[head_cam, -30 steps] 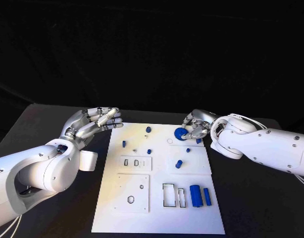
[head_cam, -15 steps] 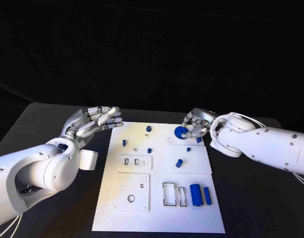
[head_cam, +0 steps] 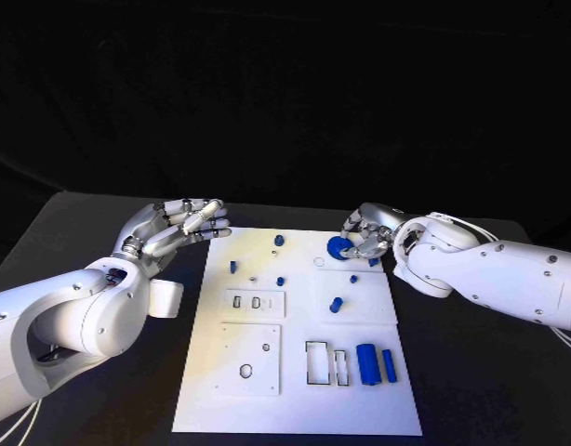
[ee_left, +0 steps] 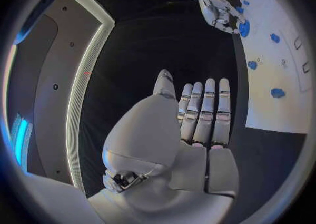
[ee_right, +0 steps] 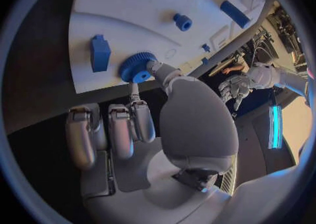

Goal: Assemble the parts on the task board

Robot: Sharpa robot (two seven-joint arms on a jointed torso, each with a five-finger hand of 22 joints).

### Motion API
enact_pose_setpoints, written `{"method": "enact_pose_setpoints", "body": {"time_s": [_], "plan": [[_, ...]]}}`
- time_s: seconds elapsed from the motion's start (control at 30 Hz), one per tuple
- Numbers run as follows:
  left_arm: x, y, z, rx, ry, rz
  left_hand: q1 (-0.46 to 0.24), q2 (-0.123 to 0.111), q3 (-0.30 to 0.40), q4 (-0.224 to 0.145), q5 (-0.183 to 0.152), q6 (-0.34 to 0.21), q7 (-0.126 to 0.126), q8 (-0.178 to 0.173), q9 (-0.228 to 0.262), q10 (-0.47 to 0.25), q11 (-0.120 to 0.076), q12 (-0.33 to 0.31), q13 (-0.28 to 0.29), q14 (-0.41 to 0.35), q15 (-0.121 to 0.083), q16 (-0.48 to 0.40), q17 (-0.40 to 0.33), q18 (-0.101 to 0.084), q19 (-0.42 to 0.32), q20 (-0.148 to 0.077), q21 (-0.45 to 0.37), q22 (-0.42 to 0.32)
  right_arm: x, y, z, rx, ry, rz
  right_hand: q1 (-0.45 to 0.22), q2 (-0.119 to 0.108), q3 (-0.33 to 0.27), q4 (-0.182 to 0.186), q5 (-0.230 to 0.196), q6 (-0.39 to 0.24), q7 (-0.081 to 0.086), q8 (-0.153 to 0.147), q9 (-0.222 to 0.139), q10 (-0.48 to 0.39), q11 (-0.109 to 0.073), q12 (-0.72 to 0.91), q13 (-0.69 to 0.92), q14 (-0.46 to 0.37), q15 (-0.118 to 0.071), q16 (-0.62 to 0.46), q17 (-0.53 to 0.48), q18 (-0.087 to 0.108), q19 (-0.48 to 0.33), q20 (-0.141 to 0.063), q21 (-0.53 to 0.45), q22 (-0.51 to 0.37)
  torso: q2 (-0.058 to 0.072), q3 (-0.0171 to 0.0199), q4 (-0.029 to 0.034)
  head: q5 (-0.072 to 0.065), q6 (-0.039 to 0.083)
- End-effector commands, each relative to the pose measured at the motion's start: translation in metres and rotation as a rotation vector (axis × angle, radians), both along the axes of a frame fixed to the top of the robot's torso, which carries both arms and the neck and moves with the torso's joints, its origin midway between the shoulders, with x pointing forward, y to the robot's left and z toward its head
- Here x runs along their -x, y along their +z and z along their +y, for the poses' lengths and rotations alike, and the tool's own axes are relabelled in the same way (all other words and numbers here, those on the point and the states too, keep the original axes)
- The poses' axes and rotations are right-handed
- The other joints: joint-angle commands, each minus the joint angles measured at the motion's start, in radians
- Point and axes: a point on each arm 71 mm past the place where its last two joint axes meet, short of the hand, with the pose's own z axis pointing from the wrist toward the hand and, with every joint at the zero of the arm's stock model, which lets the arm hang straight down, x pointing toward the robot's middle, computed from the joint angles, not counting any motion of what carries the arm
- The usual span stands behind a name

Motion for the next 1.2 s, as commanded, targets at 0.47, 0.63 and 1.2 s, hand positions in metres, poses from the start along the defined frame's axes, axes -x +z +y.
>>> {"method": "enact_pose_setpoints", "body": {"time_s": [0.47,0.63,1.2], "plan": [[-0.003,0.0,0.002,0.005,-0.007,-0.004,0.0,0.007,-0.003,0.0,-0.006,-0.007,-0.003,-0.004,0.001,-0.007,-0.001,-0.003,-0.001,-0.007,0.003,-0.006,0.001,0.018,0.003,0.006,-0.005,-0.001,0.023,0.021,0.034,0.053,0.076,-0.228,-0.008,-0.002,0.029,-0.003,0.021,0.034,-0.012,0.013,0.008,0.03,-0.005,0.035,0.152,0.106,-0.013,0.006,0.263,-0.014,0.106,-0.011,0.016,0.263,-0.001,-0.0007,0.0015,0.0,0.012],[-0.004,0.0,0.003,0.004,-0.004,-0.004,0.001,0.009,-0.005,-0.001,-0.006,-0.008,-0.003,-0.005,0.002,-0.008,-0.001,-0.003,-0.001,-0.007,0.003,-0.007,0.002,0.018,0.003,0.006,-0.006,-0.002,0.03,0.024,0.058,0.063,0.129,-0.245,-0.009,-0.002,0.029,-0.003,0.02,0.034,-0.012,0.013,0.008,0.031,-0.005,0.036,0.153,0.106,-0.013,0.006,0.263,-0.014,0.106,-0.011,0.016,0.263,0.0,-0.0006,0.0027,0.001,0.013],[-0.004,0.0,-0.001,0.007,-0.012,-0.003,0.003,0.01,-0.006,-0.002,-0.006,-0.008,-0.003,-0.006,0.002,-0.009,-0.001,-0.003,-0.001,-0.007,0.003,-0.008,0.003,0.018,0.003,0.006,-0.007,-0.002,0.028,0.019,0.118,0.075,0.183,-0.268,-0.009,-0.002,0.032,-0.003,0.02,0.035,-0.013,0.013,0.008,0.031,-0.006,0.037,0.154,0.106,-0.014,0.006,0.263,-0.014,0.106,-0.012,0.016,0.263,0.005,-0.0034,0.0062,0.005,0.013]]}}
